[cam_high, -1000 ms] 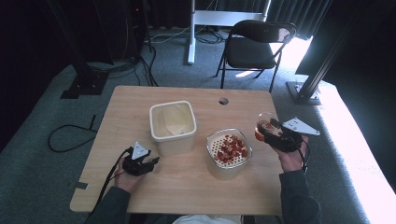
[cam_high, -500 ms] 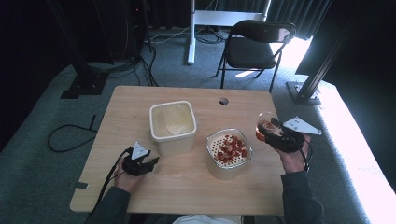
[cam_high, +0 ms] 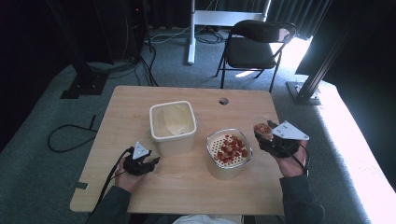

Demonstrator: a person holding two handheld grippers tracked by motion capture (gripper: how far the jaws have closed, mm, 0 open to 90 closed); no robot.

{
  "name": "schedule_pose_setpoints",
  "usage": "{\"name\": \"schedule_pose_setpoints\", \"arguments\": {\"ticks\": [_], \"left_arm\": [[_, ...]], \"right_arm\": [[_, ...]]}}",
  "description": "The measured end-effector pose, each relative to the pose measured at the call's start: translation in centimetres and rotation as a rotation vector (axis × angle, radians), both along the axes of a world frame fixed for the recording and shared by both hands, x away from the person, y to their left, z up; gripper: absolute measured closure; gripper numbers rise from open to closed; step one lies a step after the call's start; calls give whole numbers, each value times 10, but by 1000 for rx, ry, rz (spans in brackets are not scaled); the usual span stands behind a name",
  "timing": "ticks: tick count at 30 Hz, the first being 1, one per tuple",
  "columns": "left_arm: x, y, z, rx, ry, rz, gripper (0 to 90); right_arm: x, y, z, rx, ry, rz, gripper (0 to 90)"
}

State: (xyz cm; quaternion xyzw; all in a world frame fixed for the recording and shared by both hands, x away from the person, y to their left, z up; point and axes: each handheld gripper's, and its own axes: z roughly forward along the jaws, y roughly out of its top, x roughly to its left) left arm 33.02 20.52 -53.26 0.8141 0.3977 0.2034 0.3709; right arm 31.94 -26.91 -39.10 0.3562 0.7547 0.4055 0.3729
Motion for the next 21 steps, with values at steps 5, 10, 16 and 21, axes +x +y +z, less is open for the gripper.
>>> {"name": "schedule_pose_setpoints", "arguments": {"ticks": [5,10,16,21], "left_arm": [[1,0,0,1,-3,-4,510],[0,0,0,1,-2,-5,510],[0,0,0,3,-2,-4,510],[0,-1,0,4,0,-4,510]], "right_arm": [[-5,13,1,-121,-38,3,402],[-7,20,0,-190,-62,6,407],[-9,28,-1,-261,-82,19,413],[-11,35,-1,-336,-104,33,417]]}}
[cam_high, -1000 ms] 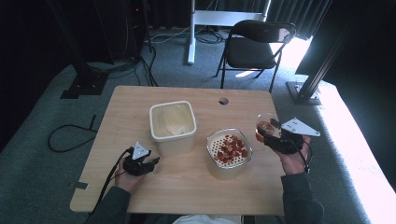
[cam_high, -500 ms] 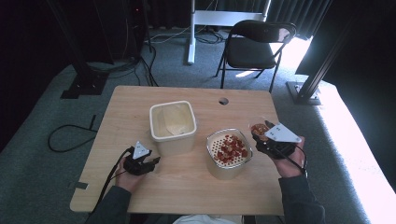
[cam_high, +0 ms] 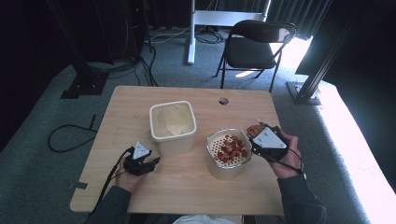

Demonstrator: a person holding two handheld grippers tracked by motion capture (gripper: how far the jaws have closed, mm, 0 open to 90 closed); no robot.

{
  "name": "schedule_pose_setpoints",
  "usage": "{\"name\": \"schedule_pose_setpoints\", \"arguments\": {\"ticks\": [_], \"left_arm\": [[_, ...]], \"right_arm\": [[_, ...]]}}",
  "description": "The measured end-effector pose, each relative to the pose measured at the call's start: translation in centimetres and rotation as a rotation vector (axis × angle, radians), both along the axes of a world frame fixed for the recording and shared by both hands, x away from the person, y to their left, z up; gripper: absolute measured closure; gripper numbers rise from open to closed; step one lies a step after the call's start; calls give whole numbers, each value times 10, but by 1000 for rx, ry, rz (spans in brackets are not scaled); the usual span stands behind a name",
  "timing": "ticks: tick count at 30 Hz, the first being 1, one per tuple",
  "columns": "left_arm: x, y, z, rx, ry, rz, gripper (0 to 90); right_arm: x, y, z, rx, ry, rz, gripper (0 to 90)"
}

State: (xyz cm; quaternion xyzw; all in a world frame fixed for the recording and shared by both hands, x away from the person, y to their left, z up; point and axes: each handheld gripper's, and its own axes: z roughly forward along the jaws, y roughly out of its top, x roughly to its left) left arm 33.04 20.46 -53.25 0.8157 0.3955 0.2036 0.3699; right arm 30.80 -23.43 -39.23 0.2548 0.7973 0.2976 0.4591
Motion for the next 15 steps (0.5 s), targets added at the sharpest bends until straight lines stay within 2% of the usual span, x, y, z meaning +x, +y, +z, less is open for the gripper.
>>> {"name": "schedule_pose_setpoints", "arguments": {"ticks": [1,2,5,8,15], "left_arm": [[0,0,0,0,-1,0,510],[0,0,0,1,-1,-1,510],[0,0,0,1,-1,-1,510],[0,0,0,0,-1,-1,510],[0,0,0,0,-1,-2,510]], "right_arm": [[-1,2,0,-22,-6,1,417],[-2,6,0,-66,-20,4,418],[-3,10,1,-112,-30,10,418],[-3,15,2,-179,-50,11,419],[-3,24,0,-295,-61,32,420]]}}
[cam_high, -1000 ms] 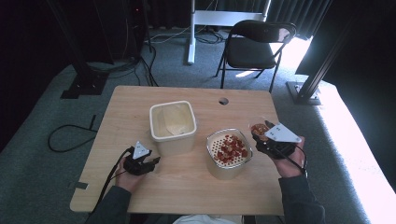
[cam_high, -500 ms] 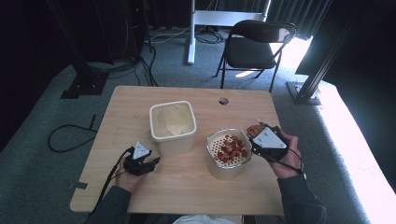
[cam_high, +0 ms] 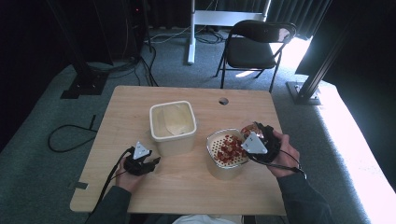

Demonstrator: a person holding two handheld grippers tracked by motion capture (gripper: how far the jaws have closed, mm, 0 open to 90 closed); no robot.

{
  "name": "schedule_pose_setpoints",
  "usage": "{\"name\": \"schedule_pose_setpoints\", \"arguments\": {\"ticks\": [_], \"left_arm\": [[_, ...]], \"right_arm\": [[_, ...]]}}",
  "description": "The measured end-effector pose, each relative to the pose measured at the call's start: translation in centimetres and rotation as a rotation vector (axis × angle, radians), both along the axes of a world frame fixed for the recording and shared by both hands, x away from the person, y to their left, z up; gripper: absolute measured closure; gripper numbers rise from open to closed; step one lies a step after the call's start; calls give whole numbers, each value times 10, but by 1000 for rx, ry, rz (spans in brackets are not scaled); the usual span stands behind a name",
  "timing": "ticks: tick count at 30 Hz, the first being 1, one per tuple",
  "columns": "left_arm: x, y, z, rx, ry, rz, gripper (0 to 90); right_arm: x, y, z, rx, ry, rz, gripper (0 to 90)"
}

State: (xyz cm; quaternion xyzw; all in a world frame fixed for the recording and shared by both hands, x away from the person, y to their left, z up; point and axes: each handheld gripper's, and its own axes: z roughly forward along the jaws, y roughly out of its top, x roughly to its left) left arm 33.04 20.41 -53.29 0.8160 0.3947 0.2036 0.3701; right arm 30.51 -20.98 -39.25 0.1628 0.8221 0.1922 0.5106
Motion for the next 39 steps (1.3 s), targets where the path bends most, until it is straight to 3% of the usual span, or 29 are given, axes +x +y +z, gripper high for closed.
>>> {"name": "schedule_pose_setpoints", "arguments": {"ticks": [7,30,39], "left_arm": [[0,0,0,0,-2,1,510],[-1,0,0,0,-4,2,510],[-1,1,1,-2,-4,4,511]], "right_arm": [[-2,12,-8,-172,-24,20,422],[-7,30,-20,-435,-88,42,423],[-8,34,-19,-463,-104,53,424]]}}
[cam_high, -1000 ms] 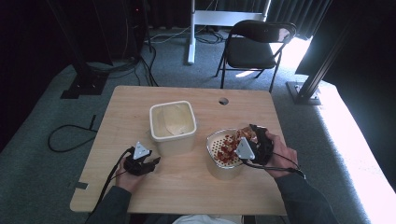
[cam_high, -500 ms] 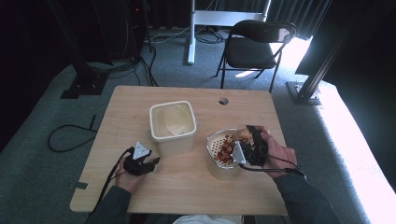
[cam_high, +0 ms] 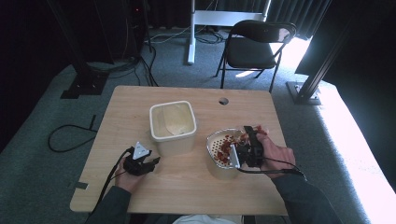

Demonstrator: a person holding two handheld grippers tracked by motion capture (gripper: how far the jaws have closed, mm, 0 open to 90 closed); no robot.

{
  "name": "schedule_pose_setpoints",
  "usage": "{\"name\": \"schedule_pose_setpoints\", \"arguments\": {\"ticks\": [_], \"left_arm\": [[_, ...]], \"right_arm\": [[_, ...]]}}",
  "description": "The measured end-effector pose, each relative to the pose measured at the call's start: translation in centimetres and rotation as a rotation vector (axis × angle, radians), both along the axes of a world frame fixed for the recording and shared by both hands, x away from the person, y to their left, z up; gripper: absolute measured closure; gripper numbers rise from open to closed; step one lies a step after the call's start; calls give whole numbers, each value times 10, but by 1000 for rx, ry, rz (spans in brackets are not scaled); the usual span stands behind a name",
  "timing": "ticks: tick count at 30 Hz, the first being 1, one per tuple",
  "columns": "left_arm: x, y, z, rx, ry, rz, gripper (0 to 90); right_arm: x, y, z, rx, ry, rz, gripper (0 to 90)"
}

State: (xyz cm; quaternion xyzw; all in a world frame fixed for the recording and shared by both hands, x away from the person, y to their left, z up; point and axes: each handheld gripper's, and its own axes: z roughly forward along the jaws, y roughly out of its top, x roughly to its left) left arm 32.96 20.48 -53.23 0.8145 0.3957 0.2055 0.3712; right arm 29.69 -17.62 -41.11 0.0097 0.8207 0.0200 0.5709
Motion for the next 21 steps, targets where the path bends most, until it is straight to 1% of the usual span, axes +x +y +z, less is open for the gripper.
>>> {"name": "schedule_pose_setpoints", "arguments": {"ticks": [10,15,18,21], "left_arm": [[0,0,0,0,-1,0,510],[0,0,0,1,0,-1,510],[0,0,0,0,0,-1,510],[0,0,0,1,0,-2,510]], "right_arm": [[1,-2,-2,-26,4,-9,425],[1,0,-2,-32,0,-2,427],[1,1,-3,-57,-7,0,427],[1,2,-3,-73,-4,4,428]]}}
